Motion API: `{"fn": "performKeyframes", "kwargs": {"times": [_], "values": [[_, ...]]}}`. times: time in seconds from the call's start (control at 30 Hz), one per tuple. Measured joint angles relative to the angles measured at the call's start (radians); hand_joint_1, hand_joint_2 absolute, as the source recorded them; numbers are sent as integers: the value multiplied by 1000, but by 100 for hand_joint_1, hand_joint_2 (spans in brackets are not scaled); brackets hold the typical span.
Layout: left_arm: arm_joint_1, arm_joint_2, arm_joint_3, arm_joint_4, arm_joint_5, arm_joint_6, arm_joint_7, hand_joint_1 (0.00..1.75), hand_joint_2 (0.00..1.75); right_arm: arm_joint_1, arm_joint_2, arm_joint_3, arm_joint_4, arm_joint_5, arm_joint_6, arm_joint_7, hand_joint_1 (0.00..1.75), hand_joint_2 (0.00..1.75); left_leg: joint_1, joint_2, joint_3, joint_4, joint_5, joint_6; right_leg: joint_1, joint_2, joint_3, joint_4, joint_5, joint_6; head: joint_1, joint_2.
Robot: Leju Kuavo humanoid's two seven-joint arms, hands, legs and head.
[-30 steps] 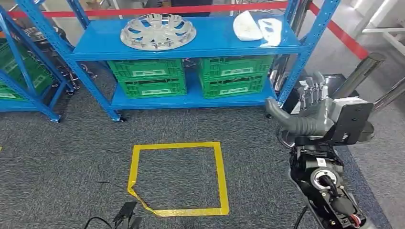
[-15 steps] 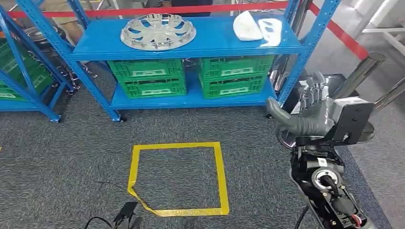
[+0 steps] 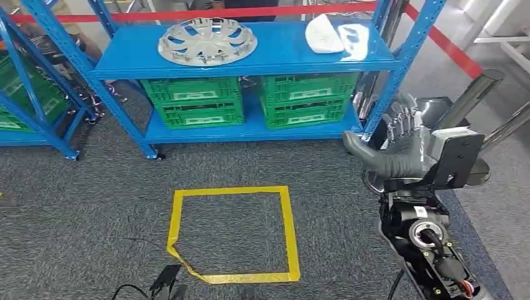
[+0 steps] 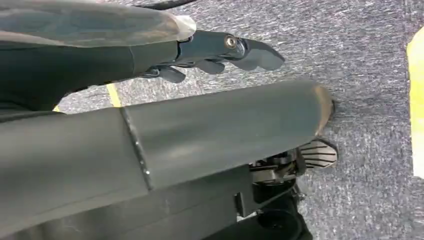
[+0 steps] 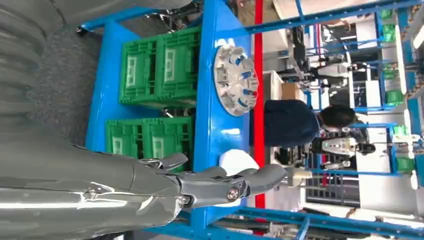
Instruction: Take the parts from the cabinet and place them on the table.
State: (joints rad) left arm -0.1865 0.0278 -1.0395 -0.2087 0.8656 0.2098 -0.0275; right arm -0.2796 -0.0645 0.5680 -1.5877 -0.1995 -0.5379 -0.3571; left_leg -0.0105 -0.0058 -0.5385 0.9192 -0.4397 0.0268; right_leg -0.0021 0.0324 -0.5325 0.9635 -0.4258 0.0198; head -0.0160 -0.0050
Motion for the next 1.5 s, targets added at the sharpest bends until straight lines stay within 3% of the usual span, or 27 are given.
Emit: {"fn": "performKeyframes", "kwargs": {"times": [0.1, 0.2, 0.27, 0.37, 0.4, 0.43, 0.53, 0.6, 0.63, 0.7, 0.77, 0.8, 0.83, 0.9, 0.93, 0.97, 1.0, 1.03, 1.1, 1.13, 1.2, 1.23, 1.27, 1.33, 1.37, 1.4, 1.5], "values": [[0, -2, 0, 0, -1, -1, 0, 0, 0, -6, 0, 0, 0, -3, 5, -3, 0, 175, 9, 2, 31, -15, -10, 16, 1, -16, -42, 83, -49, 10, -1, 0], [5, -2, 0, 0, -3, -2, 5, 0, 0, 0, 0, 0, 0, -7, 9, -2, 0, 175, 12, 7, 43, -14, -22, 11, -13, -19, -176, 308, -132, 23, 4, 0], [13, -3, 0, 0, -3, -2, 8, 0, 0, 2, 0, 0, 1, -7, 11, -2, 0, 175, 21, 9, 60, -14, -34, -3, -23, -23, -190, 295, -95, 27, 6, 0], [20, -3, 0, 0, -3, -2, 11, 0, 0, 2, -1, 0, 2, -6, 13, -2, 0, 175, 35, 9, 99, -12, -66, -34, -46, -40, -88, 36, 60, 55, 12, 0], [20, 0, 0, 0, -3, -2, 11, 0, 0, 1, -1, 0, 4, -6, 13, -2, 0, 175, 37, 11, 109, -7, -74, -44, -38, -42, -90, 16, 26, 61, 16, 0], [18, 0, 0, 0, -4, -2, 11, 0, 0, 3, -1, 0, 5, -6, 13, -1, 0, 175, 35, 13, 108, -11, -80, -53, -34, -40, -86, 15, 6, 29, 16, 0], [13, -3, 0, -1, -5, -2, 11, 0, 0, 2, -1, 0, 4, -6, 13, -3, 0, 175, 41, 15, 115, 19, -71, -72, -28, -24, -60, 19, -6, -4, 5, 0], [6, -3, 0, -1, -6, -2, 10, 0, 0, -1, 0, -1, 0, -4, 13, -6, 0, 175, 43, 13, 22, 173, -16, -74, -27, -20, -26, 11, -24, -20, -6, 0], [6, -3, 0, -1, -7, -2, 10, 0, 0, 0, 0, 0, 0, -4, 13, -5, 0, 175, 42, 13, -43, 256, -18, -74, -26, -19, -11, 6, -35, -23, -12, 0], [11, -5, 0, 0, -7, -3, 11, 0, 0, 7, 0, 0, 0, -5, 13, -5, 0, 175, 37, 13, -145, 346, -104, -76, -20, -15, 33, -10, -60, -30, -20, 0], [20, -4, 0, 0, -7, -3, 12, 0, 0, 7, 0, 0, 0, -5, 13, -4, 0, 175, 32, 13, -192, 319, -173, -67, -14, -5, 83, -22, -87, -35, -25, 0], [21, -4, 0, 0, -7, -2, 12, 0, 0, 7, 0, 0, 0, -5, 12, -3, 0, 175, 25, 12, -192, 258, -160, -58, -11, -2, 112, -29, -103, -35, -29, 0], [21, -4, -1, 0, -7, -3, 12, 0, 0, 7, 0, 0, 0, -5, 13, -3, 0, 175, 18, 12, -181, 182, -110, -44, -7, -1, 134, -37, -117, -37, -34, 0], [21, 3, 0, 0, -7, -3, 13, 0, 0, 6, 0, 0, 0, -5, 13, -3, 0, 175, 0, 7, -150, 22, 88, -9, -7, 3, 173, -52, -142, -37, -40, 0], [21, 2, -1, 0, -7, -3, 13, 0, 0, 5, 0, 1, 1, -5, 13, -3, 0, 175, -8, -11, -139, 36, 63, -6, -2, 19, 188, -63, -158, -29, -39, 0], [18, 2, -1, -1, -7, -2, 15, 0, 0, 3, 2, 2, -3, -6, 13, -1, 0, 175, -12, -11, -115, 20, 59, -6, -4, 14, 213, -86, -192, -25, -42, 0], [18, 2, -2, -1, -8, -2, 14, 0, 0, 4, 2, 1, -10, -5, 12, -3, 0, 175, -7, -15, -96, -7, 51, -11, -6, 12, 262, -64, -144, -20, -43, 0], [14, -3, -2, -1, -9, -2, 14, 0, 0, -4, 2, 1, -10, -5, 12, -5, 0, 175, -9, -14, -75, -11, 38, -15, -4, 12, 246, -36, -118, -9, -40, 0], [7, -3, -2, -1, -10, 0, 16, 0, 0, -6, 2, 2, -14, -6, 11, -3, 0, 175, 3, -11, -31, -19, 92, -5, -3, -12, 192, 89, -104, 0, -43, 0], [9, -2, -2, -1, -10, 0, 16, 0, 0, -4, 2, 2, -14, -6, 11, -3, 0, 175, 0, -5, -19, -16, 81, -6, -4, -21, 154, 159, -118, 2, -34, 0], [11, -5, -2, -1, -5, 8, 18, 0, 0, 2, 2, 4, -14, -6, 10, -3, 0, 175, 2, -4, -5, -13, 64, -5, -7, -25, 67, 235, -231, 6, -26, 0], [11, -5, -2, -1, -2, 14, 18, 0, 0, 4, 2, 4, -14, -6, 9, -3, 0, 175, 2, -5, 1, -12, 53, -5, -7, -25, 37, 232, -306, 8, -21, 0], [15, -7, -2, -1, 1, 16, 18, 0, 0, 6, 1, 4, -14, -6, 8, -3, 0, 175, 1, -5, 11, -11, 42, -5, -6, -25, 19, 208, -345, 6, -13, 0], [20, -8, -2, -1, 1, 16, 18, 0, 0, 8, 1, 4, -14, -6, 8, -3, 0, 175, -2, -5, 33, -10, 21, -6, -3, -25, 7, 109, -301, -4, -6, 0], [20, -9, -2, -1, 1, 16, 18, 0, 0, 9, 1, 4, -14, -6, 8, -3, 0, 175, -3, -5, 45, -9, 9, -8, 1, -26, 6, 35, -194, -11, -2, 0], [24, -11, -2, -1, 2, 16, 19, 0, 0, 14, 0, 4, -13, -6, 8, -3, 0, 175, -3, -5, 49, -10, 1, -10, 2, -25, 10, -1, -40, -17, -2, 0], [18, -10, -2, -1, 4, 13, 26, 0, 0, 14, -1, 5, -14, -7, 5, -2, 0, 175, -3, -9, 45, 4, -8, -24, 9, -21, 9, -18, -24, -27, 2, 0]]}}
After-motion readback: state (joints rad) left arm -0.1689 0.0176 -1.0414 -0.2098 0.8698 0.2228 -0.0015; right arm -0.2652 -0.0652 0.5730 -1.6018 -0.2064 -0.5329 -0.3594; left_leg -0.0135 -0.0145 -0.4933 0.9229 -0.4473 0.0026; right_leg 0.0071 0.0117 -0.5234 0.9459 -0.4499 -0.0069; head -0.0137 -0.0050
